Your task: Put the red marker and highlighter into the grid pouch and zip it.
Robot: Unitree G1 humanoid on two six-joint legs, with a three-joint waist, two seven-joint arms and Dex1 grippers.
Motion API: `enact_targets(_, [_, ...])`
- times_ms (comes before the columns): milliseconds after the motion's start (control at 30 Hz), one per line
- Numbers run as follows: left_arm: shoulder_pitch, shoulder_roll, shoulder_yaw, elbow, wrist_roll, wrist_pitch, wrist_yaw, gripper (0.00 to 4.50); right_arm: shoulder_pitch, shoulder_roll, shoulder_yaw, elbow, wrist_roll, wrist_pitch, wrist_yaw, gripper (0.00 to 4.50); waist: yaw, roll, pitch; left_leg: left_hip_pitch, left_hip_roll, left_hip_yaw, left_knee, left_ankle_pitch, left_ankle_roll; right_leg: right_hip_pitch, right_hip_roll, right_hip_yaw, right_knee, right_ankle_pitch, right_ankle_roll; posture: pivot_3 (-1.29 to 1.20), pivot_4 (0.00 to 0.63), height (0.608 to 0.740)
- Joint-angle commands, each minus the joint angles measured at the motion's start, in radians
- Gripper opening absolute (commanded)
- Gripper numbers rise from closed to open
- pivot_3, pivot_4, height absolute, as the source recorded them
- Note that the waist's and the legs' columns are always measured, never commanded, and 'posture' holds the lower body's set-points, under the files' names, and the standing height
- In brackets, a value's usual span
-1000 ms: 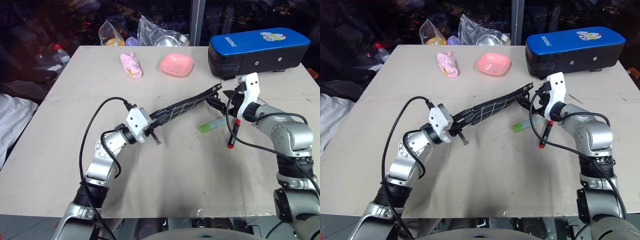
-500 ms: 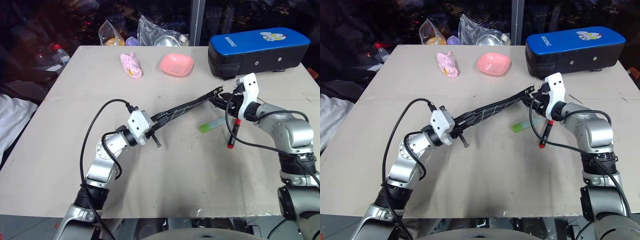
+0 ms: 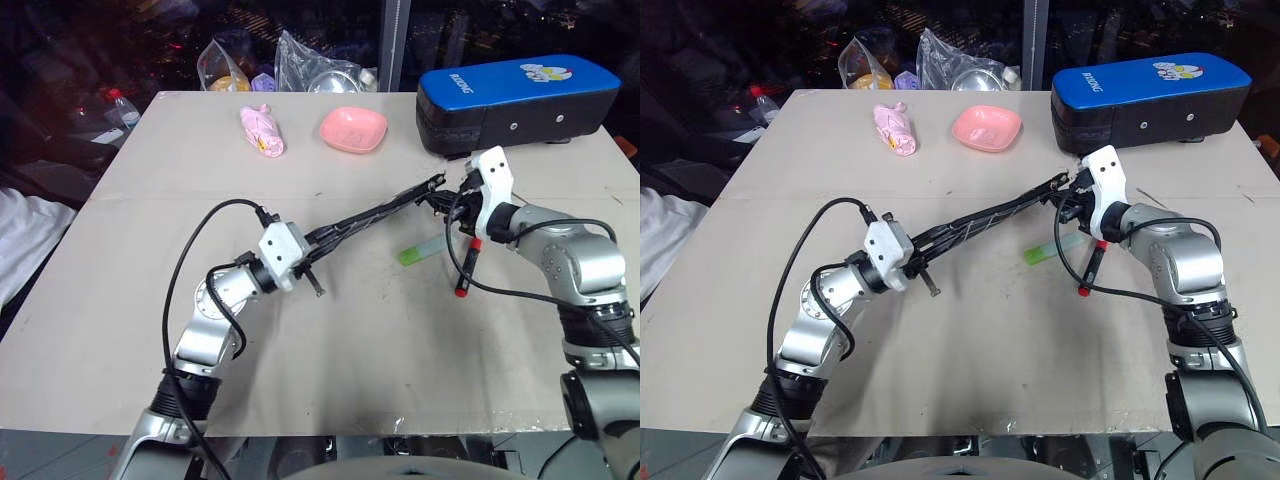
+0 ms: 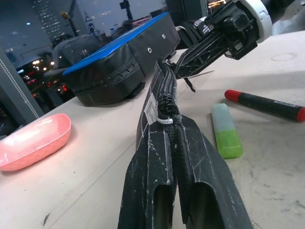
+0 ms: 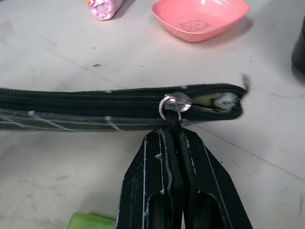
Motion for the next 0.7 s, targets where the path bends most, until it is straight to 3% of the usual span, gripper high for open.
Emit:
enact_targets(33, [-0.009, -0.012, 0.009, -0.044, 0.015, -0.005, 0.014, 0.00, -0.023, -0.032, 0.039, -0.072, -0.035, -0.054, 0.039, 0.04, 0.000, 0.000, 0.000, 0.000, 0.000, 0.000, 0.000, 0.000, 0.000, 0.000, 0.000, 0.000, 0.000, 0.000, 0.000, 0.00, 0.150, 0.738])
enact_targets(400, [-0.006, -0.041, 0.009, -0.037, 0.069, -0.013, 0.055, 0.00, -0.035, -0.064, 0.111, -0.169, -0.063, -0.051, 0.107, 0.04, 0.000, 0.000, 0.000, 0.000, 0.000, 0.000, -0.001, 0.000, 0.000, 0.000, -0.001, 0.000, 0.000, 0.000, 0.000, 0.00, 0.150, 0.738])
enact_targets(700, [-0.019, -0.079, 0.058, -0.021, 0.120, -0.025, 0.169, 0.00, -0.031, -0.076, 0.098, -0.161, -0.073, -0.045, 0.114, 0.04, 0.001, -0.001, 0.001, 0.000, 0.000, 0.000, 0.000, 0.000, 0.000, 0.000, -0.002, 0.000, 0.000, 0.000, 0.000, 0.00, 0.150, 0.738])
